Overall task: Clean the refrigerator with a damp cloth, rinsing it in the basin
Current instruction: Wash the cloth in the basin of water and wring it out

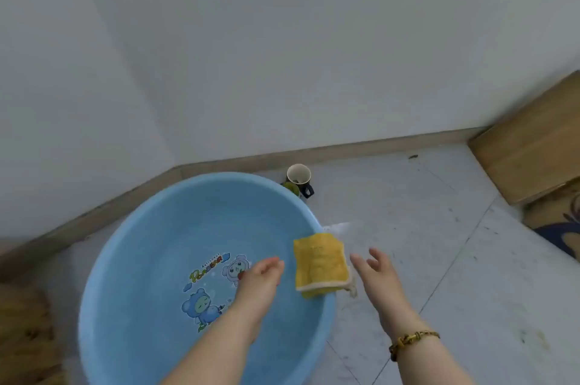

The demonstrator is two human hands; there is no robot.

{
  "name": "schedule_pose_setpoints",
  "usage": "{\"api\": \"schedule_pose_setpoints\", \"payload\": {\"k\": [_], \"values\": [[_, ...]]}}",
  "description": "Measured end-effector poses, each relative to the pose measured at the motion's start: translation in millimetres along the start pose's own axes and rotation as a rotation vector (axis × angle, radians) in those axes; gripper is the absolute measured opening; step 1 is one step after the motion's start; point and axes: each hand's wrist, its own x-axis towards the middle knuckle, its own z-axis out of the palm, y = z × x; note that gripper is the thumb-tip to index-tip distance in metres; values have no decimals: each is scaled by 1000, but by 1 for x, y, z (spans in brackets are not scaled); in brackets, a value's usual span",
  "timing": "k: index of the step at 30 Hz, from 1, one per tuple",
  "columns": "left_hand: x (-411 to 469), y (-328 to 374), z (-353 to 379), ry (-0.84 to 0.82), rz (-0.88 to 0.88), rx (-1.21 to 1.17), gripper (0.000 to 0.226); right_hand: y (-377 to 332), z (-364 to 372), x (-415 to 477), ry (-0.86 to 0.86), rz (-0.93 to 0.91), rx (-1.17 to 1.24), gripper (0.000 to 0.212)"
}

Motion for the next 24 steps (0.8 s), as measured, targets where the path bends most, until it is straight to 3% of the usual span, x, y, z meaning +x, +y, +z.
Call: {"api": "schedule_pose_setpoints", "payload": {"k": [4, 6, 10, 12, 16, 20, 24], "values": [[49, -23, 19, -64, 43, 65, 56, 14, 17, 38, -163, 35, 156, 34], [77, -33, 28, -149, 95, 57, 57, 25, 26, 57, -217, -14, 211, 31], [102, -47, 42, -269, 159, -56, 11, 35, 34, 77, -91, -182, 174, 25], [99, -51, 42, -257, 159, -131, 6, 30, 37, 73, 37, -270, 165, 23], [81, -43, 22, -137, 162, -272, 12, 5, 50, 41, 171, -528, 33, 29], [72, -24, -24, 76, 226, -210, 23, -10, 86, 24, 86, -699, -26, 30], [79, -31, -81, 304, 277, -18, 38, -1, 141, 35, -57, -655, -301, 44]]}}
